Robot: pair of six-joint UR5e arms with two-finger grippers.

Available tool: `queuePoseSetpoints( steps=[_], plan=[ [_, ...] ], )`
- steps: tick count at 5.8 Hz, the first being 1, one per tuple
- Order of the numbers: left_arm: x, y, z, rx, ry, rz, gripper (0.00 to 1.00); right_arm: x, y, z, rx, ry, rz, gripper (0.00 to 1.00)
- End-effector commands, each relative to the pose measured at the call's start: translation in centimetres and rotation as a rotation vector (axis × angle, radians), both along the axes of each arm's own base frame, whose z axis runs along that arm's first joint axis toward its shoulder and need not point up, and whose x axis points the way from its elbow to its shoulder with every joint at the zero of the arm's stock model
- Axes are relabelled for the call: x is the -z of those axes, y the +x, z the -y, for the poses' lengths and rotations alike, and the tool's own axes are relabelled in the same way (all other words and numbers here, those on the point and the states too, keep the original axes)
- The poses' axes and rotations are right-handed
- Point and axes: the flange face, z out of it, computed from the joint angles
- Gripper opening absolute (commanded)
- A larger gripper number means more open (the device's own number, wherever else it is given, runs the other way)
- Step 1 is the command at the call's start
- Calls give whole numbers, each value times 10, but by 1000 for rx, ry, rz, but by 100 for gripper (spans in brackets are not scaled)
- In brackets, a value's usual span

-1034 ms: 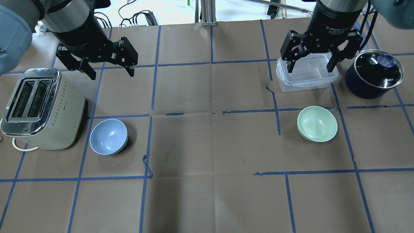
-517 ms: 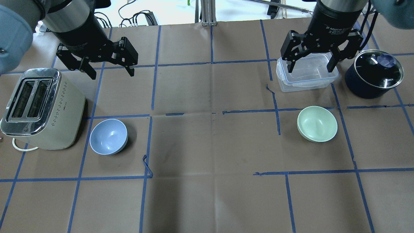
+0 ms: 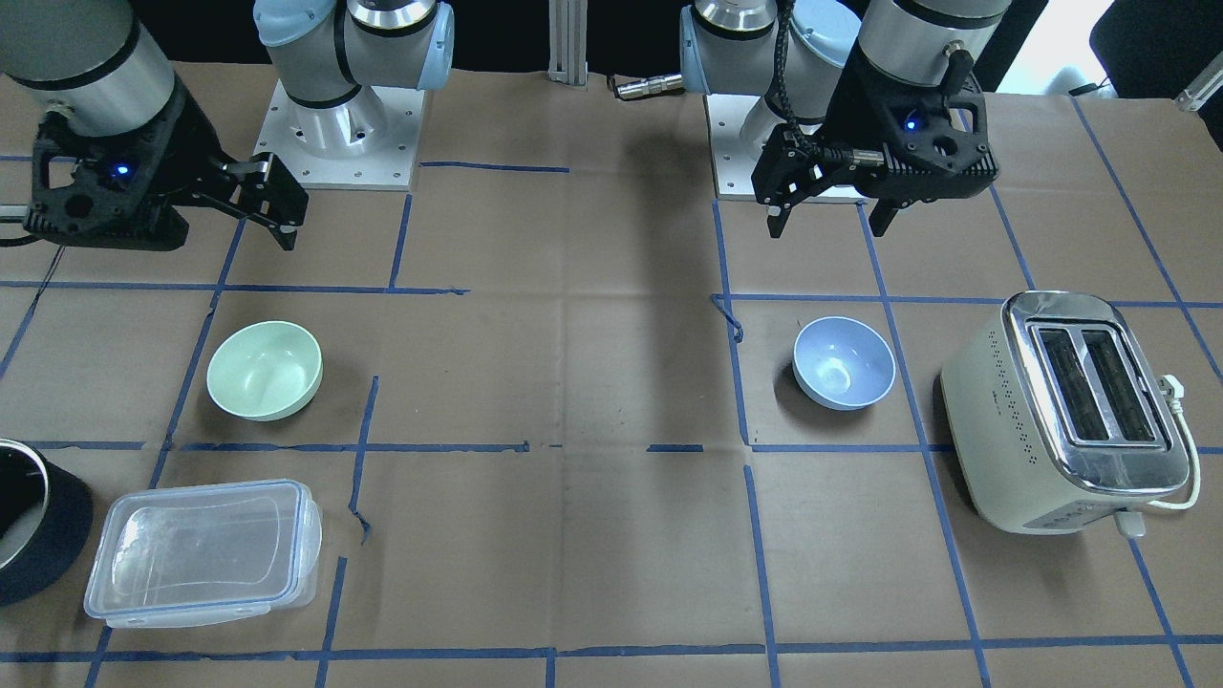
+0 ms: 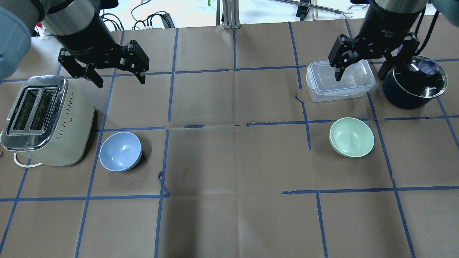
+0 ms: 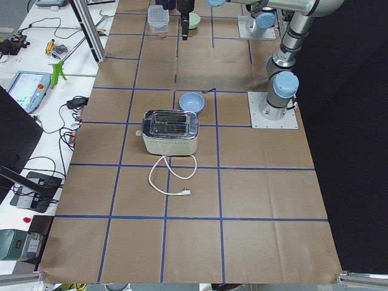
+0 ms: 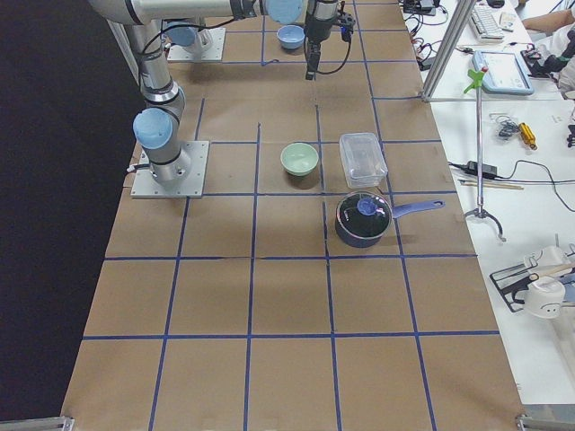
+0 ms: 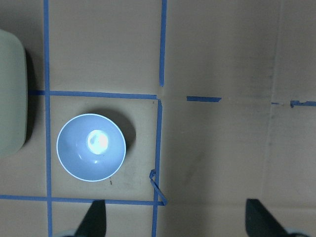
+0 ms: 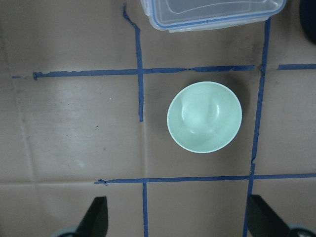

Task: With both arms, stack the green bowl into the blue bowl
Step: 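Lower left gripper toward blue bowl while right gripper approaches green bowl, then grasp blue bowl rim with left gripper while right gripper grasps green bowl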

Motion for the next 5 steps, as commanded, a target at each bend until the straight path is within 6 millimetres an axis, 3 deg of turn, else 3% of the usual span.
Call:
queuePoseSetpoints(
  steps=[1, 2, 3, 5],
  plan=[
    [79, 31, 3, -57, 131, 14, 98, 10, -69, 2, -36, 10, 25, 100],
    [122, 47, 3, -57, 135, 11, 98, 20, -106, 0, -42, 12, 43, 100],
    [172, 51, -2, 3, 113, 6, 98, 43, -139, -3, -27, 13, 56, 100],
    [250, 55, -12, 115, 95, 5, 95, 132, -139, -10, -33, -21, 40, 100]
  ],
)
